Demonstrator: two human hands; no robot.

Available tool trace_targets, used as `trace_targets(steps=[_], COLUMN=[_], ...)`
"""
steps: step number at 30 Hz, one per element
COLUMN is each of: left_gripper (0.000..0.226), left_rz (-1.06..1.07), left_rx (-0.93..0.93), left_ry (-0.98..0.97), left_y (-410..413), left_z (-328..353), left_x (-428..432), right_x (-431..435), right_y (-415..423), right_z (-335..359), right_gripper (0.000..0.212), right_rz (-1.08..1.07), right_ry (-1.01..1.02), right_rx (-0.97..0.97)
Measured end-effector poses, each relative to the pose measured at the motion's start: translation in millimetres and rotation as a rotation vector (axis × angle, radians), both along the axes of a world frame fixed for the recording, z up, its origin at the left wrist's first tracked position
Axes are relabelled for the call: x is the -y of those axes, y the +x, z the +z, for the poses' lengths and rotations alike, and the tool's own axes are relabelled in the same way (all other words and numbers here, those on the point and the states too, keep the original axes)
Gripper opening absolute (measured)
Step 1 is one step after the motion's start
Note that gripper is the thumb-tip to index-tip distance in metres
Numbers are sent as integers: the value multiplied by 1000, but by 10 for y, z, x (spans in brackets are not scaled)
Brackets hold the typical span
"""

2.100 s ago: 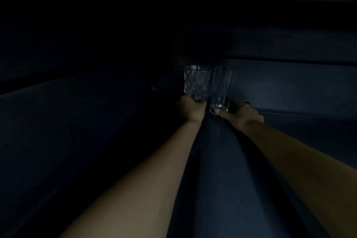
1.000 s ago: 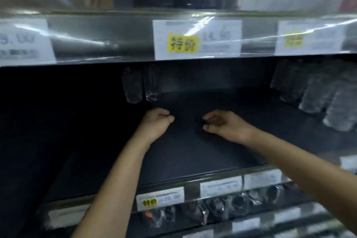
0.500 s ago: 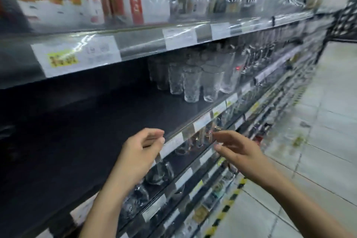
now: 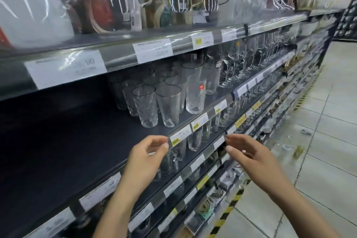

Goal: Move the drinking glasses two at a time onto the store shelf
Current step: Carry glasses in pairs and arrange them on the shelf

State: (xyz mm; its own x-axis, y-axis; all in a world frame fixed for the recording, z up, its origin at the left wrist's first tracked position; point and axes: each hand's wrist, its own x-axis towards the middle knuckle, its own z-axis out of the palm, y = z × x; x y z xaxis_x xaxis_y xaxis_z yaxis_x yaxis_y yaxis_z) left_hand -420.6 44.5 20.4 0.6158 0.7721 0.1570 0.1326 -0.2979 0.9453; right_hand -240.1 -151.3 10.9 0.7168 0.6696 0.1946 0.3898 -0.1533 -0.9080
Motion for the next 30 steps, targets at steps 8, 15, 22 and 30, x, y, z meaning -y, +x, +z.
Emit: trace_targets(steps=[8,15,22,30], left_gripper=[13,58,88,79], left_rz=[329,648,619,597], left_rx=[61,142,39,19], left_ry=[-78,-51,-71,-39], left_y=[680,870,1033,1145], left_z=[-161,-94,-114,-113], left_x=[-129,-510,-843,-962], right_x=[-506,-1199,-1773,-2063], right_y=[1050,1402,1517,1554], right_z=[-62,-73,-48,-44], right_gripper=[25,46,81,89], right_rz=[136,167,132,102], right_ry=[6,37,49,1], right_rx=[-63,-78,-68,-3])
